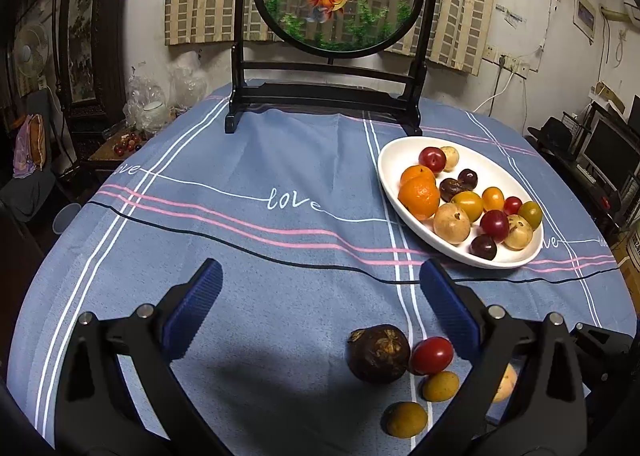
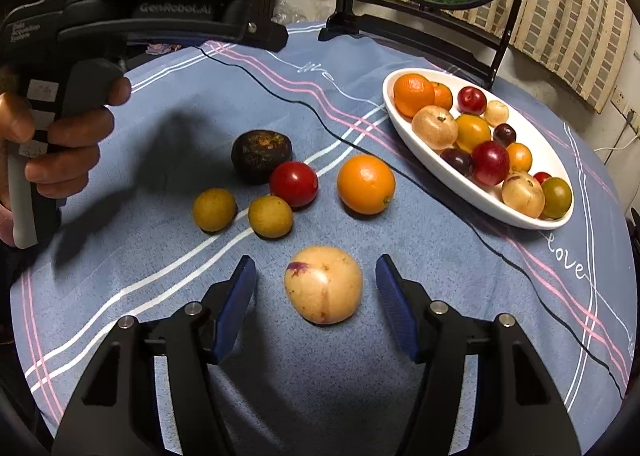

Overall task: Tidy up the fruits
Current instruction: 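Move the right tool back and grasp the pale speckled pear, then grasp a small yellow fruit with the left tool while the right tool holds the pear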

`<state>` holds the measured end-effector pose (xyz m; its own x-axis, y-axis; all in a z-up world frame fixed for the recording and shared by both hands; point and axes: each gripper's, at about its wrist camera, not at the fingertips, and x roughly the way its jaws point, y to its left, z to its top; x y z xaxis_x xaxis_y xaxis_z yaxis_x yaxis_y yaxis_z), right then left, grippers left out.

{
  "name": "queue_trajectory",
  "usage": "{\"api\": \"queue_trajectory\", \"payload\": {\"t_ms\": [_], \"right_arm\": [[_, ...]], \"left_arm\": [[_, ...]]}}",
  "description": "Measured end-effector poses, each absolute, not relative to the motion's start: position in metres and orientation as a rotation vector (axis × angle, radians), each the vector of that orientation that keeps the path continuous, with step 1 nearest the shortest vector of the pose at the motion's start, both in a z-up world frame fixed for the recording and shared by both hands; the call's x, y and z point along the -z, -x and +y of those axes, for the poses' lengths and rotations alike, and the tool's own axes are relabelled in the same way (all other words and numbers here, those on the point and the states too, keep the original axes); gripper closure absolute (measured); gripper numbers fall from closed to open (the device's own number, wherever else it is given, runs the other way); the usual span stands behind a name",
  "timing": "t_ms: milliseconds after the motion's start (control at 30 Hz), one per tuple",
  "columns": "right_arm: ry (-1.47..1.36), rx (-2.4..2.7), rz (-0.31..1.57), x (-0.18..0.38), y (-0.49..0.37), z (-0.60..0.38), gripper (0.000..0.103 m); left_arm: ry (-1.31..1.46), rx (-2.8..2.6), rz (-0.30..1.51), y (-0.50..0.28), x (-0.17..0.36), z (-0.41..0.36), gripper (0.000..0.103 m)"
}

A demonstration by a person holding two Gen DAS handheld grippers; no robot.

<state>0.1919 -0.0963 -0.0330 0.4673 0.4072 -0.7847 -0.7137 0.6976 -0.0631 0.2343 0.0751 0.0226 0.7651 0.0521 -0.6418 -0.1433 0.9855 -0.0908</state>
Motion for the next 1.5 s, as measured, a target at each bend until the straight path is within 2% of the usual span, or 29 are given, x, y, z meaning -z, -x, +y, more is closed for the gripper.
{"api": "queue_trajectory", "payload": {"t_ms": [167,200,367,500,567,633,700,1300,1500], "right_arm": [[0.415,-0.705,0.87,0.042,-0.197,-0.096,0.057],[0.408,-0.707,0.872,0.042,-0.198,-0.097,0.062],[0.323,-0.693,0.828,0.027,-0.201,-0.112,0.062],[0.231,-0.639,0.812,0.017,-0.212,-0.129,0.062],[0.201,-0.609,0.836,0.019,-0.218,-0.135,0.062],[0.19,-0.594,0.856,0.022,-0.221,-0.137,0.062],[0.19,-0.591,0.87,0.024,-0.222,-0.136,0.062],[0.189,-0.592,0.872,0.022,-0.218,-0.137,0.062],[0.192,-0.58,0.875,0.023,-0.22,-0.138,0.062]], "left_arm": [[0.137,-0.109,0.696,-0.234,-0.022,0.076,0.002],[0.137,-0.108,0.696,-0.234,-0.022,0.076,0.002],[0.096,0.022,0.755,-0.232,-0.023,0.072,0.002],[-0.052,0.252,0.775,-0.209,-0.019,0.052,0.005],[-0.111,0.316,0.773,-0.198,-0.014,0.045,0.017],[-0.109,0.409,0.814,-0.19,-0.004,0.045,0.045],[-0.12,0.426,0.852,-0.189,0.006,0.042,0.057],[-0.22,0.425,0.97,-0.197,0.039,0.025,0.057],[-0.206,0.434,0.965,-0.196,0.039,0.025,0.069]]}}
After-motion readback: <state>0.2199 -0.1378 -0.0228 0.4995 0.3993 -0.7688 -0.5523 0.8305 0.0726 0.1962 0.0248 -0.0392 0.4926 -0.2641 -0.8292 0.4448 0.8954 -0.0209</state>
